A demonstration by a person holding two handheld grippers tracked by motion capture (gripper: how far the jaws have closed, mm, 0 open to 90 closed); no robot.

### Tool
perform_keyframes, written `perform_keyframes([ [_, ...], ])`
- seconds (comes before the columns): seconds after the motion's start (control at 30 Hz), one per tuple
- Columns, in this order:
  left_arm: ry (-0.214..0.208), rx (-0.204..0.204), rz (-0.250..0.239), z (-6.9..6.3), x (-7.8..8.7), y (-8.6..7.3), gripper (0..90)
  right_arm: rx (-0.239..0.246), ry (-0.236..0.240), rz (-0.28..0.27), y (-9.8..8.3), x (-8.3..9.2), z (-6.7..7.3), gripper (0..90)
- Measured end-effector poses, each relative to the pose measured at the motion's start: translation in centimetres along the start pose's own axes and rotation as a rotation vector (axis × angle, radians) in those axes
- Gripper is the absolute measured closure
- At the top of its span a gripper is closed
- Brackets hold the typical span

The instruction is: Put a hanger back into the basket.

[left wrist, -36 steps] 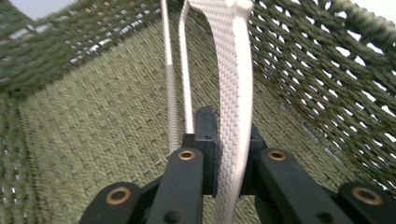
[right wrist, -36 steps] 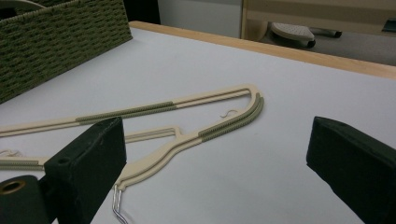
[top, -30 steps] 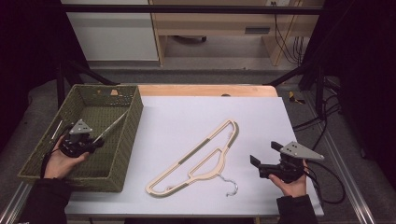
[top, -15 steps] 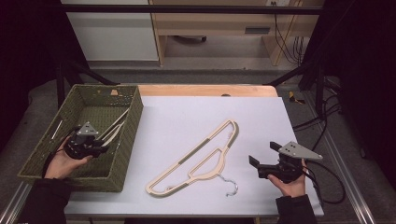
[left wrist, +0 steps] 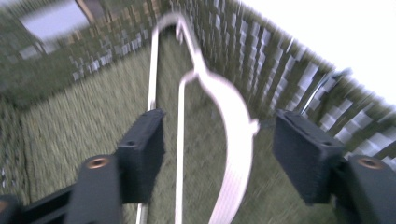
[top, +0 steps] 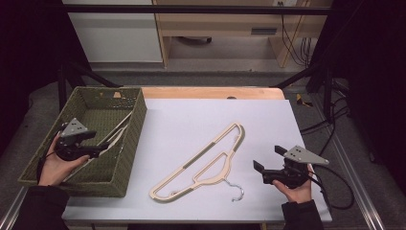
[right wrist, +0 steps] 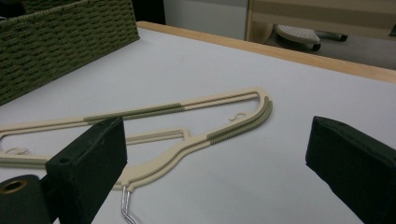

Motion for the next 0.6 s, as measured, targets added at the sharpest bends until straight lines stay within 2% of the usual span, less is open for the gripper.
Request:
perform_keyframes([
  [0.07, -0.008, 0.033, -0.060, -0.4, 0.8, 1.2, 27.3, -0.005, 0.016, -0.001, 0.0, -0.1, 0.3, 7.7],
  [0.17, -0.009, 0.045, -0.119, -1.0, 1.9, 2.6, 20.7, 0.006, 0.017, 0.004, 0.1, -0.2, 0.6, 7.5],
  [0.2, -0.008, 0.052, -0.153, -1.4, 2.3, 3.3, 19.7, 0.010, 0.020, 0.007, 0.1, -0.2, 0.6, 7.6],
  [0.37, -0.030, 0.081, -0.235, -4.0, 3.9, 5.3, 12.6, 0.015, 0.033, 0.009, 0.0, -0.4, 1.0, 8.4],
  [0.4, -0.030, 0.081, -0.235, -4.0, 3.9, 5.3, 11.4, 0.008, 0.035, 0.013, -0.1, -0.4, 1.1, 8.4],
  [0.43, -0.037, 0.081, -0.264, -5.4, 4.5, 5.9, 10.0, 0.009, 0.043, 0.013, -0.1, -0.5, 1.1, 8.4],
  [0.53, -0.070, 0.092, -0.302, -7.9, 5.0, 6.6, 7.5, -0.011, 0.063, 0.019, -0.2, -0.8, 1.4, 8.1],
  [0.6, -0.074, 0.091, -0.308, -8.4, 5.1, 6.7, 6.7, -0.020, 0.070, 0.020, -0.3, -1.0, 1.5, 8.3],
])
Point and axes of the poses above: each handheld gripper's, and its own axes: x roughly backward along the jaws, y roughly out of its top, z roughly to its left, the point moved 9 cm from there along -x, roughly forward along the jaws, and after that the axes turned 11 degrees about y, right-handed, at the moved point
